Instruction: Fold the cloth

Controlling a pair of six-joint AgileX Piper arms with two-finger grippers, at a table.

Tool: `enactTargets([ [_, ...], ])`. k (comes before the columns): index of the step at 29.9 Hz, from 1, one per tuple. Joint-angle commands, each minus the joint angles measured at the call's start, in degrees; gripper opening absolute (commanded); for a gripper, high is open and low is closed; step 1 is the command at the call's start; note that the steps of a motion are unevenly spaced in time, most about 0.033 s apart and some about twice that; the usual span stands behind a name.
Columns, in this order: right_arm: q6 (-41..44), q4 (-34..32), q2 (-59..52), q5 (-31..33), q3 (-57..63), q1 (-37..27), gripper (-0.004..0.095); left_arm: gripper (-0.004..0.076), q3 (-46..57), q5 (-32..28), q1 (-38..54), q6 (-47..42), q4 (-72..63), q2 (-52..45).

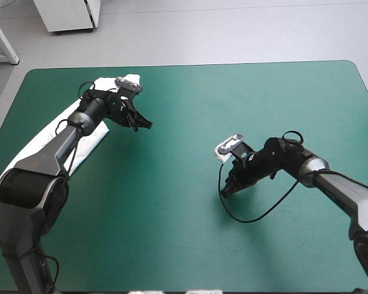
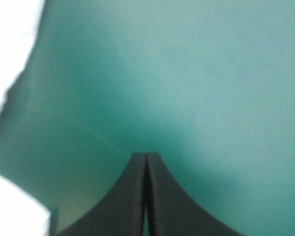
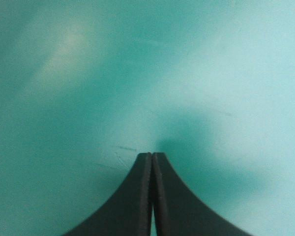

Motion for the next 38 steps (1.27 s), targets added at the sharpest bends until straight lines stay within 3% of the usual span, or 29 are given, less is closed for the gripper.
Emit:
enactTargets([
  [1,4.66,-1.78,-6.61,3.19,-5.67,-0.42,-0.0017,-0.001,-2.73,4.98,0.08,-0.13,1.12,-11.43],
  [6,8.74,-1.84,-12.31,11.1,-8.59,-0.42,0.0035,-0.001,-2.73,11.41,0.08,-0.27,3.3,-24.44],
  [11,12.18,-1.7,-18.89,19.98,-8.72,-0.42,0.0252,0.0,-2.37,18.4,0.08,-0.55,6.07,-34.54],
  [14,14.93,-2.09,-23.49,24.0,-8.72,-0.42,0.0388,0.0075,-2.26,19.13,0.08,-0.55,9.23,-40.4],
  [19,22.5,-8.04,-33.21,25.29,-8.72,-0.42,0.0422,0.0282,-2.26,19.5,0.08,-1.84,16.08,-44.54],
  [22,29.91,-17.48,-39.49,24.61,-8.72,-0.42,0.0422,0.0353,-2.13,19.58,0.08,-4.58,19.12,-43.26],
  [28,39.76,-33.32,-45.95,24.64,-8.72,-0.42,0.0444,0.0355,-2.13,20.45,0.17,-4.58,21.41,-32.83],
  [33,41.85,-37.31,-45.55,26.05,-8.72,-0.42,0.0507,0.0355,-2.13,19.78,5.63,-4.34,19.98,-22.71],
  [38,41.72,-38.75,-44.43,26.17,-8.72,-0.42,0.0507,0.0355,-3.5,16.98,14.94,-2.35,12.43,-15.51],
])
